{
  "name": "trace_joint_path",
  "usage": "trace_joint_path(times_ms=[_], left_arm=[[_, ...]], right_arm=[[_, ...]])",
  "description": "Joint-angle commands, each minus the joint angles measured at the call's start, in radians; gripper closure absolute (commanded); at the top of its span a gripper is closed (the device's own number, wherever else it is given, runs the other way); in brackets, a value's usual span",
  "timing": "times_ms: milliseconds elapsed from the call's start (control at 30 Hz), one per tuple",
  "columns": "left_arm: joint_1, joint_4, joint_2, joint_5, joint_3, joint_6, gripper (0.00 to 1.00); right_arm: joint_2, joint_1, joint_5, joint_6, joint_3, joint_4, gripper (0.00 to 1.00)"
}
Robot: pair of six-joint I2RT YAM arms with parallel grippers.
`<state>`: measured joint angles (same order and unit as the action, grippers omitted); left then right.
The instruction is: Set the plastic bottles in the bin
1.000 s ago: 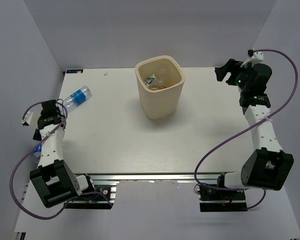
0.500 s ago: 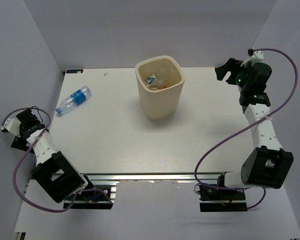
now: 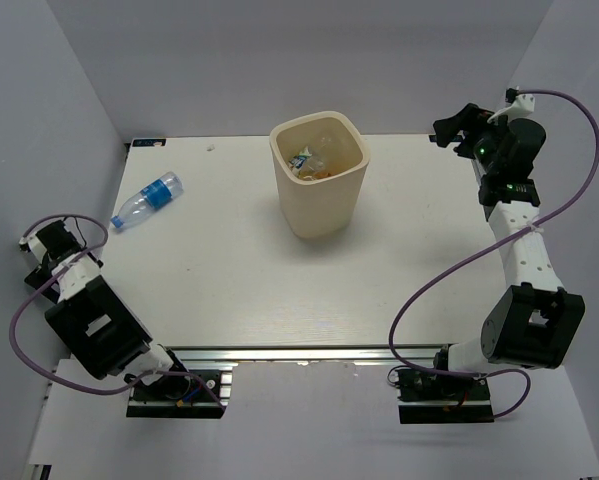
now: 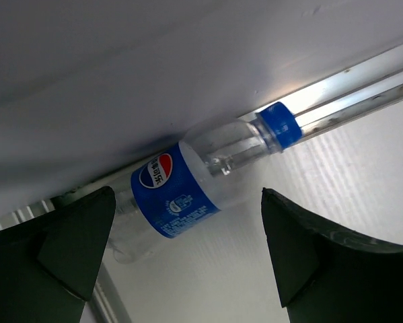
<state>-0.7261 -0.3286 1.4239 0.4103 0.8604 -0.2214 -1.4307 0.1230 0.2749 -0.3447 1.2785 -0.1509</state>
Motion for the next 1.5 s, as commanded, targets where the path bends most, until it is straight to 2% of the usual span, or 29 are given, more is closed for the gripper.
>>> trace_joint_path(times_ms=[0, 133, 233, 433, 667, 800, 867, 900, 1033, 1100, 1133, 1200, 1300, 1467], left_arm=[[-0.021, -0.021, 0.023, 0.047, 0.023, 0.128, 0.02], [-0.024, -0.007, 0.059, -0.050, 0.002, 0.079, 0.02], [-0.024, -0.058, 0.134, 0.008, 0.040, 0.061, 0.02], [-0.024, -0.121, 0.260, -0.080, 0.098, 0.059, 0.02], [-0.021, -0.145, 0.256, -0.244, 0.098, 0.074, 0.02], [-0.022, -0.266, 0.308, -0.252, 0.135, 0.041, 0.02], [-0.021, -0.305, 0.297, -0.304, 0.126, 0.001, 0.02], [-0.010, -0.294, 0.279, -0.367, 0.117, -0.016, 0.02], [0.031, -0.245, 0.143, -0.465, 0.075, -0.029, 0.02], [0.044, -0.239, 0.081, -0.435, 0.060, -0.035, 0.02], [0.045, -0.256, 0.073, -0.360, 0.063, -0.039, 0.02], [0.044, -0.262, 0.084, -0.321, 0.066, -0.036, 0.02], [0.045, -0.268, 0.150, -0.332, 0.075, -0.064, 0.02], [0.053, -0.265, 0.208, -0.331, 0.095, -0.081, 0.10]], right_arm=[[0.007, 0.012, -0.025, -0.062, -0.010, -0.107, 0.11], [0.022, 0.013, -0.029, -0.086, -0.034, -0.137, 0.11], [0.038, 0.013, -0.051, -0.086, -0.044, -0.147, 0.11], [0.075, 0.013, -0.085, -0.089, -0.076, -0.182, 0.11], [0.098, 0.013, -0.120, -0.100, -0.099, -0.187, 0.11], [0.110, 0.013, -0.117, -0.126, -0.117, -0.200, 0.11], [0.119, 0.012, -0.117, -0.140, -0.125, -0.219, 0.11], [0.125, 0.013, -0.115, -0.142, -0.136, -0.229, 0.11], [0.130, 0.013, -0.121, -0.136, -0.128, -0.236, 0.11], [0.131, 0.013, -0.125, -0.129, -0.127, -0.234, 0.11], [0.131, 0.013, -0.126, -0.125, -0.125, -0.231, 0.11], [0.131, 0.013, -0.129, -0.112, -0.125, -0.227, 0.11], [0.130, 0.013, -0.140, -0.099, -0.130, -0.223, 0.11], [0.138, 0.012, -0.163, -0.073, -0.134, -0.204, 0.11]])
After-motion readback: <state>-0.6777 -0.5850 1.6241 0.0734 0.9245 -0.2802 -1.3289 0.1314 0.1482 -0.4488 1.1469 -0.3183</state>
